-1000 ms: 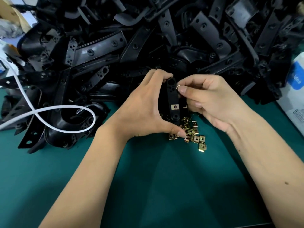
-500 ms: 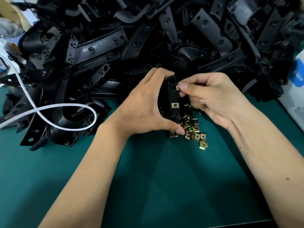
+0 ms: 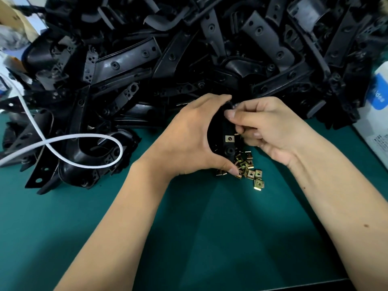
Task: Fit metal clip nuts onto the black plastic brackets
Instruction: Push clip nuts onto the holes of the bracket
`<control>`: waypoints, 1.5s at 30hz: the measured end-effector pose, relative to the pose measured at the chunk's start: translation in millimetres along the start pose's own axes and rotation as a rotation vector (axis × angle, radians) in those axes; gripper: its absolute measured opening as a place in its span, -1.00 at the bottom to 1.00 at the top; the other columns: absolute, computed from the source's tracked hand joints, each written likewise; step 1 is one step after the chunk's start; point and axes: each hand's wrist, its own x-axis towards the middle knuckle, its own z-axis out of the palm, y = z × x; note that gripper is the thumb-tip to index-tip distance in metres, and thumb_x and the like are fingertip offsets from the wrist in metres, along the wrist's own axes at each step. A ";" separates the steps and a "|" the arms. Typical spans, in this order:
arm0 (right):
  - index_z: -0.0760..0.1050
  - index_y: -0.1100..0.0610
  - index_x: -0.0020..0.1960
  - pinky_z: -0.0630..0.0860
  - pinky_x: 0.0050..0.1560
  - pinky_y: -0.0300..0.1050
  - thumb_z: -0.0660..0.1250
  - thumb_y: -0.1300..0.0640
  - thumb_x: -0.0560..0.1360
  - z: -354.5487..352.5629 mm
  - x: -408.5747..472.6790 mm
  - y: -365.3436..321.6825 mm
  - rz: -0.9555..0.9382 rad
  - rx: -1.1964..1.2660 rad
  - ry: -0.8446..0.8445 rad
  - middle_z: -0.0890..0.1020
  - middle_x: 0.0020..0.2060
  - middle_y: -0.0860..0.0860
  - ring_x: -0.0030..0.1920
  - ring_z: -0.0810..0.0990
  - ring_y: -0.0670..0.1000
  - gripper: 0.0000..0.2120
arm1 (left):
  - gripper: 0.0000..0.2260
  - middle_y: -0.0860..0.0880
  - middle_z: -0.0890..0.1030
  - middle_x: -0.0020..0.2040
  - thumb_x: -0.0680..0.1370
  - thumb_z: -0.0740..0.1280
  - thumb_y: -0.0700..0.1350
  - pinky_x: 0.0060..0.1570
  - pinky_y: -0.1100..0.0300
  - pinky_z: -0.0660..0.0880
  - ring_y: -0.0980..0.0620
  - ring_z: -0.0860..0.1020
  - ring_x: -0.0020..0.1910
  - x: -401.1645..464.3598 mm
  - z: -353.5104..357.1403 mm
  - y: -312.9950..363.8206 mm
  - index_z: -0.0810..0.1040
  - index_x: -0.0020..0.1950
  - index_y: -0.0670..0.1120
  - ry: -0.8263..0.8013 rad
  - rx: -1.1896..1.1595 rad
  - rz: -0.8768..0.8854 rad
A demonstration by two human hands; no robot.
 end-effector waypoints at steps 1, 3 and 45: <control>0.61 0.20 -0.21 0.16 -0.57 -0.33 0.47 0.23 0.52 0.9 0.1 0.4 -0.008 -0.003 0.003 0.51 -0.45 0.04 -0.59 0.26 -0.17 -0.85 | 0.20 0.03 0.45 0.46 0.07 0.71 0.24 0.50 0.12 0.33 0.09 0.39 0.48 0.3 0.9 1.3 0.31 0.60 -0.13 -0.003 -0.001 0.001; 0.61 0.18 -0.23 0.17 -0.58 -0.33 0.47 0.21 0.53 2.7 0.3 1.0 -0.019 0.001 0.008 0.50 -0.45 0.04 -0.60 0.26 -0.17 -0.84 | 0.22 0.02 0.44 0.49 0.07 0.69 0.25 0.53 0.08 0.30 0.06 0.36 0.52 0.7 1.4 2.7 0.30 0.62 -0.14 0.004 0.001 -0.001; 0.63 0.30 0.05 0.66 -0.24 -0.12 0.41 0.37 0.56 -67.6 -117.2 -35.0 -0.805 0.175 0.816 0.64 -0.34 0.00 -0.34 0.61 -0.05 -0.92 | -0.74 0.08 0.69 -0.01 0.56 0.39 -0.17 0.03 0.01 0.64 0.12 0.67 -0.03 44.6 74.5 162.9 0.57 0.23 0.01 0.489 -0.562 -0.135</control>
